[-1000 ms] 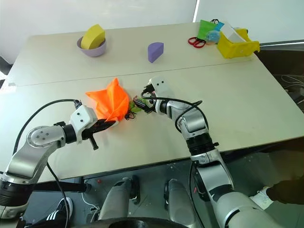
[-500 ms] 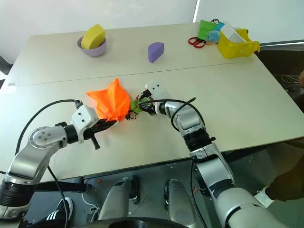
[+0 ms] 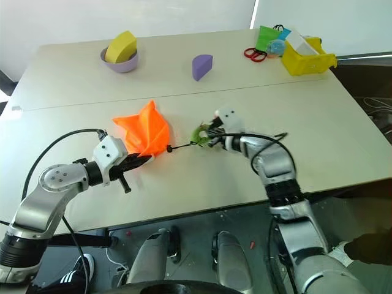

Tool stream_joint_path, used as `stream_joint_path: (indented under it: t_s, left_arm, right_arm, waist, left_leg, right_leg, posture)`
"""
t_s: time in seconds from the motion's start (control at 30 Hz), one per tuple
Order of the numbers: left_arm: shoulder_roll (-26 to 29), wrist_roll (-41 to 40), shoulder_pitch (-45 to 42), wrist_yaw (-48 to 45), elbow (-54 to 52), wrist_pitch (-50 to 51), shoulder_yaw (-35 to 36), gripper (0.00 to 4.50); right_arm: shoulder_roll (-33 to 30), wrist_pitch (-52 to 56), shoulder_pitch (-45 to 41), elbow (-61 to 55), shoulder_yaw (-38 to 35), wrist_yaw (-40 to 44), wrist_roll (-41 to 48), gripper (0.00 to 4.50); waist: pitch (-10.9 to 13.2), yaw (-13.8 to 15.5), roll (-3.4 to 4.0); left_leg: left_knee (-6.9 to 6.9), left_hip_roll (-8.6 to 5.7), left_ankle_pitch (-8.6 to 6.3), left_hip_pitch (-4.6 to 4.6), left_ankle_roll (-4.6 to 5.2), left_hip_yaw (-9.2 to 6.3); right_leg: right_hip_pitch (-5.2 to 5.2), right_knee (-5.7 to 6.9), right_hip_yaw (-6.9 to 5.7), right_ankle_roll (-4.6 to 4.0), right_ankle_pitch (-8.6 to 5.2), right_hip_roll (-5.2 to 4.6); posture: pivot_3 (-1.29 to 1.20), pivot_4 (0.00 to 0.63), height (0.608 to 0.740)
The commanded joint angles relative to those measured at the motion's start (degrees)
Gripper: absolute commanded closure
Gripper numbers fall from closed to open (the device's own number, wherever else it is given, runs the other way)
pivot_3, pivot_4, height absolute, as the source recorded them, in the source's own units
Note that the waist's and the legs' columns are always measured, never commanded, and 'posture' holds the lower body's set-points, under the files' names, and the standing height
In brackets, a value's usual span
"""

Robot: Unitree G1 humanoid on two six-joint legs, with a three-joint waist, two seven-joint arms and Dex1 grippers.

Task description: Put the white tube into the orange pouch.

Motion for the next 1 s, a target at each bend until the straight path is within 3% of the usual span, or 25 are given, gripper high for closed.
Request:
stream_joint_path:
  t_s: [0.03,0.23,0.47,0.67,0.8,0.9,1.0]
  left_arm:
    - [1.1,-1.1,0.4,-1.1,-1.3,-0.7,1.9,4.5]
    - [1.4,-1.7,-0.2,-2.0,0.1,-0.1,1.8,4.5]
    - [-1.0,-8.8,-1.9,-2.0,-1.5,6.1,3.6,4.5]
    - [0.1,-10.4,-1.7,-2.0,-2.0,7.3,4.3,4.5]
    - [0.3,-11.5,-0.6,-2.8,-2.8,7.3,4.5,3.15]
    - [1.4,-14.4,1.1,-5.2,-4.2,7.4,6.1,1.67]
    - [2.1,-19.4,2.4,-7.3,-4.6,8.5,10.4,1.67]
  right_arm:
    - [-5.2,5.7,2.3,-10.0,-6.4,4.4,7.0,4.48]
    - [-12.7,10.9,6.7,-18.1,-10.2,10.3,16.1,4.48]
    - [-10.0,6.7,2.6,-10.7,-12.1,2.9,14.3,4.48]
    - [-10.7,4.0,3.0,-8.7,-10.1,2.7,13.5,4.48]
    - [-10.4,4.1,3.1,-9.7,-9.6,2.8,14.0,4.5]
    - [-11.0,4.1,3.3,-10.1,-10.1,3.5,14.5,4.5]
    - [-12.5,4.5,3.9,-11.6,-11.6,6.1,16.7,4.5]
  waist:
    - [0.0,0.0,0.0]
    - [0.0,0.1,0.0]
    - [0.0,0.1,0.0]
    - [0.0,0.2,0.0]
    - [0.0,0.2,0.0]
    - [0.0,0.2,0.0]
    - [0.0,0.2,0.0]
  left_leg:
    - [0.0,0.02,0.0,0.01,0.0,-0.01]
    - [0.09,0.01,-0.01,0.02,0.01,-0.02]
    - [0.08,0.01,-0.02,0.01,0.0,-0.03]
    - [0.08,0.01,0.06,-0.01,0.12,0.0]
    - [0.11,0.01,0.07,-0.01,0.14,0.01]
    - [0.13,0.02,0.0,0.02,0.03,0.0]
    - [0.14,0.01,0.0,0.02,0.02,0.0]
  right_leg:
    - [0.0,0.01,0.0,0.0,0.0,0.02]
    - [0.07,-0.03,-0.03,-0.02,-0.01,0.01]
    - [0.01,-0.08,-0.03,-0.14,0.06,-0.03]
    - [0.04,-0.1,-0.04,-0.03,0.03,0.0]
    - [0.04,-0.07,-0.12,0.14,0.1,0.04]
    - [0.05,-0.05,-0.12,0.07,0.08,0.03]
    - [0.06,-0.05,-0.11,0.0,0.07,0.0]
  posture:
    - [0.0,0.15,0.74]
    - [0.0,0.15,0.74]
    - [0.0,0.15,0.74]
    - [0.0,0.15,0.74]
    - [0.0,0.15,0.74]
    - [0.0,0.15,0.74]
    - [0.0,0.15,0.74]
